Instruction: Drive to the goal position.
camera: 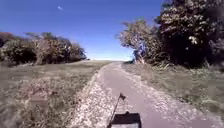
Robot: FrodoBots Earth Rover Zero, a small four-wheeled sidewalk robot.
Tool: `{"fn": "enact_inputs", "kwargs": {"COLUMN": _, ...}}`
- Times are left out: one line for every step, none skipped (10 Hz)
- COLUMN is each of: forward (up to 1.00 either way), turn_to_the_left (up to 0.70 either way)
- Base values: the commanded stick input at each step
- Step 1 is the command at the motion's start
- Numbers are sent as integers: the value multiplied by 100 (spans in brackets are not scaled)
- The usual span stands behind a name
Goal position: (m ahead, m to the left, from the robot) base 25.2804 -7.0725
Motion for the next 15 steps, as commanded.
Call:
{"fn": "enact_inputs", "kwargs": {"forward": 100, "turn_to_the_left": 0}}
{"fn": "enact_inputs", "kwargs": {"forward": 100, "turn_to_the_left": 0}}
{"fn": "enact_inputs", "kwargs": {"forward": 100, "turn_to_the_left": 0}}
{"fn": "enact_inputs", "kwargs": {"forward": 100, "turn_to_the_left": 0}}
{"fn": "enact_inputs", "kwargs": {"forward": 100, "turn_to_the_left": 5}}
{"fn": "enact_inputs", "kwargs": {"forward": 100, "turn_to_the_left": 1}}
{"fn": "enact_inputs", "kwargs": {"forward": 100, "turn_to_the_left": 0}}
{"fn": "enact_inputs", "kwargs": {"forward": 100, "turn_to_the_left": 0}}
{"fn": "enact_inputs", "kwargs": {"forward": 100, "turn_to_the_left": 14}}
{"fn": "enact_inputs", "kwargs": {"forward": 100, "turn_to_the_left": 29}}
{"fn": "enact_inputs", "kwargs": {"forward": 100, "turn_to_the_left": 37}}
{"fn": "enact_inputs", "kwargs": {"forward": 100, "turn_to_the_left": 2}}
{"fn": "enact_inputs", "kwargs": {"forward": 100, "turn_to_the_left": 5}}
{"fn": "enact_inputs", "kwargs": {"forward": 100, "turn_to_the_left": 1}}
{"fn": "enact_inputs", "kwargs": {"forward": 100, "turn_to_the_left": 0}}
